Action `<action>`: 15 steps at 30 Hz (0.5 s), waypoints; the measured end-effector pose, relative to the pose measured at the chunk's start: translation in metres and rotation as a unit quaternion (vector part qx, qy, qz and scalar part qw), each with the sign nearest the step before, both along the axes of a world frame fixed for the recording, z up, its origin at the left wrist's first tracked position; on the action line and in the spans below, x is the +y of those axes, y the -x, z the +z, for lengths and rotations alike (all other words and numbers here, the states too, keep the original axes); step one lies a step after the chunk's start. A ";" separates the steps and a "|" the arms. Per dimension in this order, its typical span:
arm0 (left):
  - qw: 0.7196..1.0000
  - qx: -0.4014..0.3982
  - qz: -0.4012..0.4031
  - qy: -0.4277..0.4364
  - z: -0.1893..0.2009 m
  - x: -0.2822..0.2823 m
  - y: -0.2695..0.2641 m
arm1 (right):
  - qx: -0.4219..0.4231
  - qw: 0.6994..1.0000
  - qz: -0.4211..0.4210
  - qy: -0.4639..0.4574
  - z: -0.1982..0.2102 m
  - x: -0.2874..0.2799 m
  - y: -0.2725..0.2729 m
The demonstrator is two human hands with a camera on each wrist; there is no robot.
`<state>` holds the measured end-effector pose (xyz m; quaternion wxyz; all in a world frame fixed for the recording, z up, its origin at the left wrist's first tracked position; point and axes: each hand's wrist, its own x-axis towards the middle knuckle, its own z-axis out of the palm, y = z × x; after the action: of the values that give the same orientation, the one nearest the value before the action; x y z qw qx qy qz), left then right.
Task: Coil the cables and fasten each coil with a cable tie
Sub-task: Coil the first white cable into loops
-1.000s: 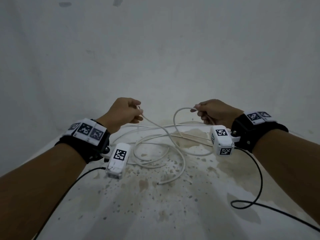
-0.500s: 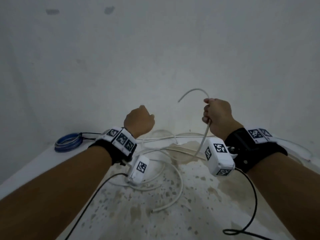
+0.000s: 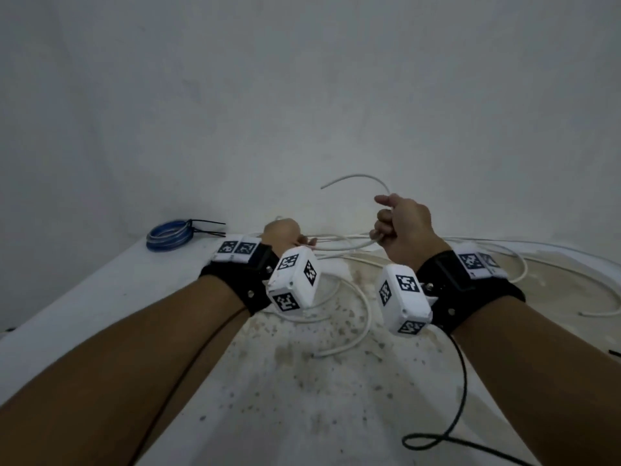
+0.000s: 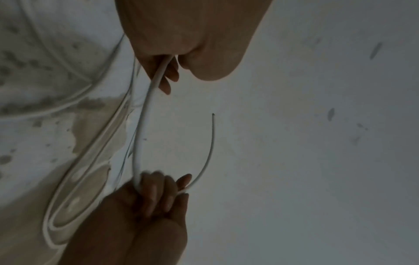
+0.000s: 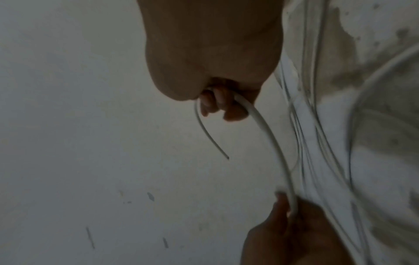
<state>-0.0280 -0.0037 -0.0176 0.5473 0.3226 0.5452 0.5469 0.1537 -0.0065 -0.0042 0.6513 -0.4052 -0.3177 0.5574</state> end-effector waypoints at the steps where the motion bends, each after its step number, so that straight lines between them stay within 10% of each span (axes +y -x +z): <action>1: 0.999 -0.002 0.033 0.007 0.003 -0.003 0.006 | -0.050 0.999 -0.001 0.002 -0.002 0.001 -0.006; 9: 0.952 0.274 0.042 -0.133 0.003 0.003 0.026 | -0.249 0.965 -0.009 -0.086 -0.002 0.016 -0.018; 15: 0.888 0.401 -0.010 -0.223 0.014 0.019 0.007 | -0.193 0.967 -0.007 -0.167 0.011 0.022 0.030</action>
<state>-0.0350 0.0150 -0.0034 0.2013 0.6337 0.5783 0.4728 0.1241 0.0160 0.0070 0.6399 -0.3929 -0.5229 0.4034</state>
